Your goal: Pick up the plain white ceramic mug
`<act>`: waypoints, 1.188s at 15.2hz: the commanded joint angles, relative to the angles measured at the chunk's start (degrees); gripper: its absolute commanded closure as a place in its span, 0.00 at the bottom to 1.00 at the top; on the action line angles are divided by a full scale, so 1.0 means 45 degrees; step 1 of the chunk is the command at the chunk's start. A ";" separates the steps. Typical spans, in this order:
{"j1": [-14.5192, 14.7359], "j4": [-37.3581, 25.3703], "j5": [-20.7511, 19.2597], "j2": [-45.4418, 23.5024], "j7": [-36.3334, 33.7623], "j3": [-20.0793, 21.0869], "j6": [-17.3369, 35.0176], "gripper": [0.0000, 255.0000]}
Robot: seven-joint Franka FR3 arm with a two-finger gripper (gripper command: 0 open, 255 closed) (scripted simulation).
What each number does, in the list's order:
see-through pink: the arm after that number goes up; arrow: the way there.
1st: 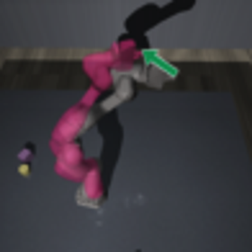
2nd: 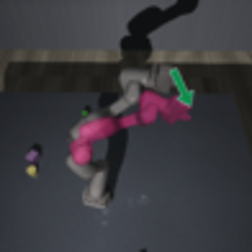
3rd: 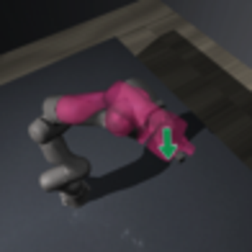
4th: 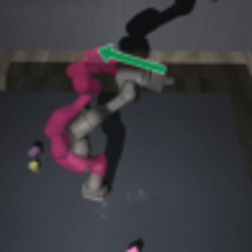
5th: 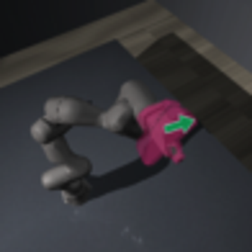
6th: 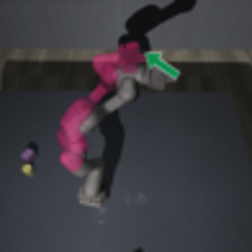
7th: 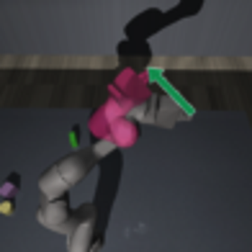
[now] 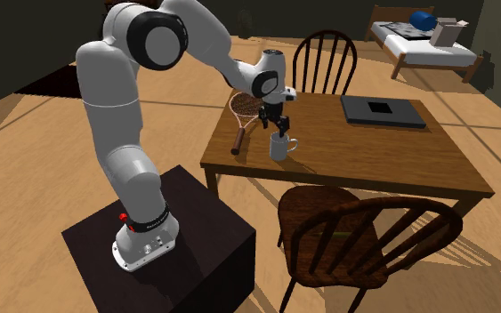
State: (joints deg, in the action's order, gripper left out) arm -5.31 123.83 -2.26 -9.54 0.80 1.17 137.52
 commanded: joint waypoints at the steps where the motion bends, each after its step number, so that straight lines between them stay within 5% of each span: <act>1: 0.0030 -0.0126 -0.0076 -0.0432 -0.0107 -0.0007 0.0338 0.00; 9: 0.0041 0.0070 -0.0136 -0.1087 -0.0166 -0.0029 0.1189 0.00; 10: 0.0040 0.0065 -0.0136 -0.1095 -0.0165 -0.0030 0.1191 1.00; 18: 0.0038 0.0060 -0.0135 -0.1096 -0.0162 -0.0030 0.1187 1.00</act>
State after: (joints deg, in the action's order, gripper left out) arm -5.13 124.10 -2.86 -14.46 0.07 1.04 142.85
